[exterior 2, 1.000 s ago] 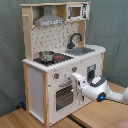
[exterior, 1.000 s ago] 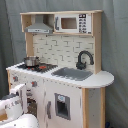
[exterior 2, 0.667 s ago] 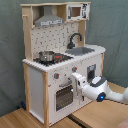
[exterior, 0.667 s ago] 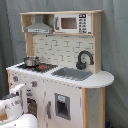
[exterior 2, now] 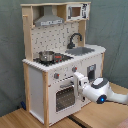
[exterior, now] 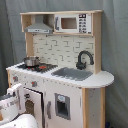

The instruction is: Play with the kitchen

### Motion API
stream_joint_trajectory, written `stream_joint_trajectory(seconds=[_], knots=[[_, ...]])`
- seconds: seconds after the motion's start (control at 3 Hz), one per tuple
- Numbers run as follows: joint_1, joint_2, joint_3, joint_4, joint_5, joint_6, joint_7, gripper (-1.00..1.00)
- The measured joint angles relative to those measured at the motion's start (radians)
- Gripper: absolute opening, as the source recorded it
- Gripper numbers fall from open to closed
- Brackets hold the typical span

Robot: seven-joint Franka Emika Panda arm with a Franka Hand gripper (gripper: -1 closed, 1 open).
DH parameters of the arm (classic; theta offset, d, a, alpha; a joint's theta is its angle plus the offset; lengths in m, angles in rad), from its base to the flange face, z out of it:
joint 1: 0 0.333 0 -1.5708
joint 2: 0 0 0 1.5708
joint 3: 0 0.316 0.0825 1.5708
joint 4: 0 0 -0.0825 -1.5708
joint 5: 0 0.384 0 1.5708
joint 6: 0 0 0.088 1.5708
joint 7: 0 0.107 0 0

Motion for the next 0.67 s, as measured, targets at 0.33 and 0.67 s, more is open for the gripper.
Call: stream_joint_trajectory(seconds=[0.33,0.67], knots=[[0.057,0.013,0.014,-0.003,0.000,-0.086,0.014,-1.00],[0.111,0.022,0.028,0.000,0.000,-0.167,0.031,-1.00]])
